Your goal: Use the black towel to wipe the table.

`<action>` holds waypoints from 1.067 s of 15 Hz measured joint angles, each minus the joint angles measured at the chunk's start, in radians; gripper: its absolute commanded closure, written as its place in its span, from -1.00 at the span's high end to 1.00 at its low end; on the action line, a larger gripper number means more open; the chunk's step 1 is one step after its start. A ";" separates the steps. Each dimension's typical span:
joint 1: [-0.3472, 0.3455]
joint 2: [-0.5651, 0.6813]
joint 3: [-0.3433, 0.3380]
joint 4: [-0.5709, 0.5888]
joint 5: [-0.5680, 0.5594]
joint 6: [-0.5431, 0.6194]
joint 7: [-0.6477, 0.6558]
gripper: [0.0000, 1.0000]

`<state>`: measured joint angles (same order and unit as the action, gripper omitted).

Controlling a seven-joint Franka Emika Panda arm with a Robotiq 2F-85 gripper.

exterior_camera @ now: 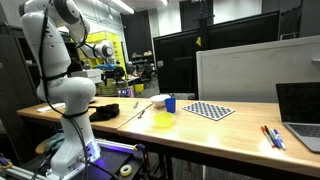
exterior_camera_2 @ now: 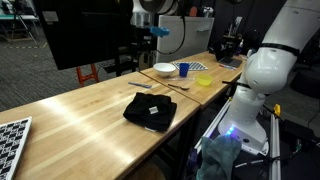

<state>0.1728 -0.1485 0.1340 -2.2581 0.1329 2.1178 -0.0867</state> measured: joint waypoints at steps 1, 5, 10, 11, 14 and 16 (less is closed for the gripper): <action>0.000 0.017 0.001 0.009 0.004 -0.004 0.000 1.00; 0.000 0.076 0.006 0.042 0.006 -0.047 0.002 1.00; 0.000 0.127 0.015 0.069 0.006 -0.113 0.017 1.00; 0.000 0.136 0.018 0.073 0.006 -0.124 0.019 1.00; 0.000 0.166 0.024 0.084 0.006 -0.146 0.021 1.00; 0.000 0.184 0.026 0.090 0.006 -0.156 0.027 1.00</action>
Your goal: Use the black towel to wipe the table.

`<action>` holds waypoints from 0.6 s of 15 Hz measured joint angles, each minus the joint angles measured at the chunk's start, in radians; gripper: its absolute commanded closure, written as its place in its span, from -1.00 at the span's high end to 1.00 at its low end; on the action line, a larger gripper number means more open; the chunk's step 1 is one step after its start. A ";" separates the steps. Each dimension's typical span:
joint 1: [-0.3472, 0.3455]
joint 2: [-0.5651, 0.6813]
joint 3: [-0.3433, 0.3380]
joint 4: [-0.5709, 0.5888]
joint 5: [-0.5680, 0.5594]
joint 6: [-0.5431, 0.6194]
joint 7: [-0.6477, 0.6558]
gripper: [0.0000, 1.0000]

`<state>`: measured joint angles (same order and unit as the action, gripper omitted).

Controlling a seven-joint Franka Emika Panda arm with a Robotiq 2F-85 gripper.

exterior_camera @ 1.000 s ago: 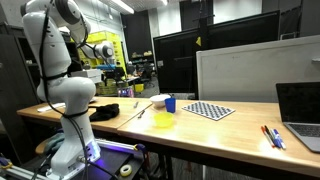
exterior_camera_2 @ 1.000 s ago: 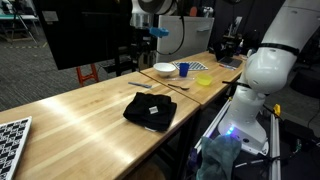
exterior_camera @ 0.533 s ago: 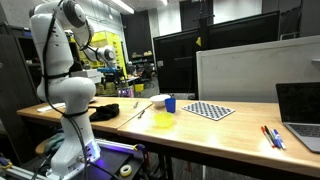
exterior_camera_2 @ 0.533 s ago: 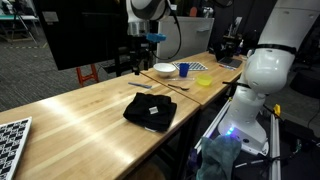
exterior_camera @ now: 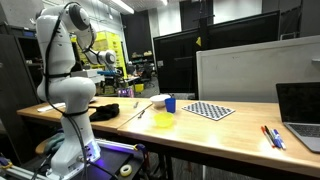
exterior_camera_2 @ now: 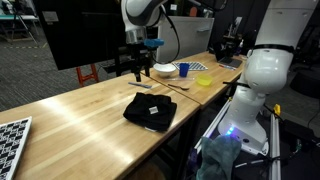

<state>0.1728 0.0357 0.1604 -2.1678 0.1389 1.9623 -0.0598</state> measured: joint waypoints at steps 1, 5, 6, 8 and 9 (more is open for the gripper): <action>0.000 0.008 0.000 0.003 0.000 -0.001 0.003 1.00; 0.000 0.016 0.000 0.009 0.000 -0.002 0.007 1.00; 0.000 0.016 0.000 0.010 0.000 -0.002 0.008 1.00; 0.000 0.016 0.000 0.010 0.000 -0.003 0.008 1.00; 0.000 0.016 0.000 0.010 0.000 -0.003 0.008 1.00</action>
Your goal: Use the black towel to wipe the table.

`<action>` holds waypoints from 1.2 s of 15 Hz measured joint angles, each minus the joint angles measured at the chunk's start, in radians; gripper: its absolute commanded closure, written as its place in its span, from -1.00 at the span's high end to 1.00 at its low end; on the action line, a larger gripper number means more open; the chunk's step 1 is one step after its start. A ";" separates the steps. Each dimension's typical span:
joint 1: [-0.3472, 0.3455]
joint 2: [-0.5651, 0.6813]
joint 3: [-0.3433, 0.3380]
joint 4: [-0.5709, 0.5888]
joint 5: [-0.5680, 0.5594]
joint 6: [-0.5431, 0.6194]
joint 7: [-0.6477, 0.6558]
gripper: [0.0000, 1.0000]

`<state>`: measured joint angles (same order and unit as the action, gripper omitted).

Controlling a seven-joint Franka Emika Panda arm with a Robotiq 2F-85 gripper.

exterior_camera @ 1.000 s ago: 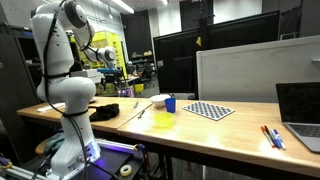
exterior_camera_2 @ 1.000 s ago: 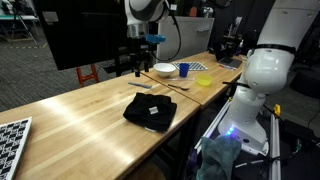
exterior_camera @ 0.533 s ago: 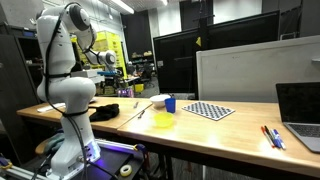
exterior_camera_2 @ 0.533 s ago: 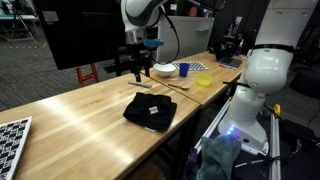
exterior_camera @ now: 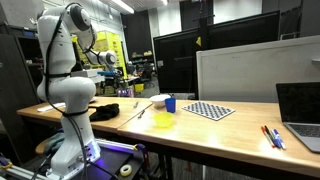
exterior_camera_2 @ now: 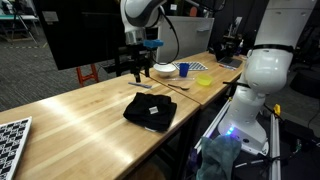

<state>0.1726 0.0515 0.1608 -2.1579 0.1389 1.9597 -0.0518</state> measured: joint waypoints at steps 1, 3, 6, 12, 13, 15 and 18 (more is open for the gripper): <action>0.000 0.000 0.000 0.000 0.000 0.000 0.000 1.00; 0.000 0.000 0.000 0.000 0.000 0.000 0.000 1.00; 0.000 0.002 0.000 0.000 0.000 0.000 0.000 1.00; 0.000 0.099 0.008 0.029 0.000 0.011 -0.017 1.00; 0.000 0.127 0.011 0.040 0.000 0.015 -0.021 1.00; 0.000 0.183 0.019 0.070 0.000 0.016 -0.025 1.00; 0.000 0.255 0.030 0.121 0.001 0.005 -0.034 1.00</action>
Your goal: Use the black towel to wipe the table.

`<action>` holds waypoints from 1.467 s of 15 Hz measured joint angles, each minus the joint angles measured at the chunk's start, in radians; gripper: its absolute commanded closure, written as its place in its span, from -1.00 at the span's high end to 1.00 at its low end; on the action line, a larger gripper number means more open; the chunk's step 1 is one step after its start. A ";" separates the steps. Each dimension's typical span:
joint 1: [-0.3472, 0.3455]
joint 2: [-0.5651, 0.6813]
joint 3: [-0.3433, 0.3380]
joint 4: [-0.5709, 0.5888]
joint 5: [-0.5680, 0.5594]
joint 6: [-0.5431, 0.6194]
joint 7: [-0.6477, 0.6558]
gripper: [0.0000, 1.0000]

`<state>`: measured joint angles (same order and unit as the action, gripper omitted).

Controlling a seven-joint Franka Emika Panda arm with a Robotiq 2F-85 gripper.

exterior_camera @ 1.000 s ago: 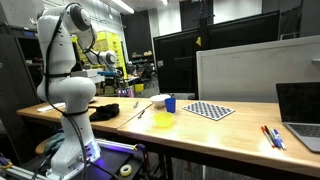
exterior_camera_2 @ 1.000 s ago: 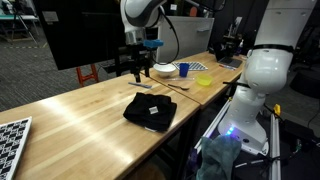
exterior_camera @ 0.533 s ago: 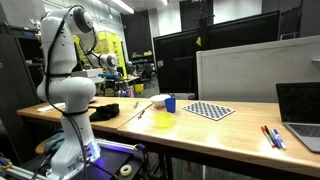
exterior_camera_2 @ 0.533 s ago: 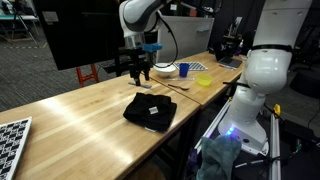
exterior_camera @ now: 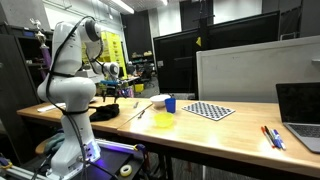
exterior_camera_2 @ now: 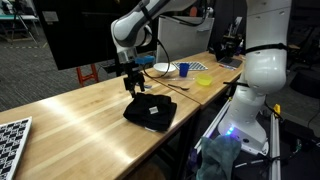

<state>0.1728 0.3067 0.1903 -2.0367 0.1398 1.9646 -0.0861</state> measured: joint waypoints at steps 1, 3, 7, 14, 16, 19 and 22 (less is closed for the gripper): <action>0.000 0.017 0.003 0.018 0.000 -0.011 0.000 1.00; 0.000 0.039 0.008 0.049 0.000 -0.042 0.000 1.00; 0.000 0.049 0.014 0.082 0.000 -0.083 0.001 1.00; 0.000 0.055 0.014 0.086 0.000 -0.085 0.001 1.00; 0.000 0.055 0.014 0.086 0.000 -0.085 0.001 1.00; 0.000 0.055 0.014 0.086 0.000 -0.085 0.001 1.00; 0.000 0.055 0.014 0.086 0.000 -0.085 0.001 1.00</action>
<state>0.1730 0.3620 0.2041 -1.9506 0.1403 1.8800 -0.0848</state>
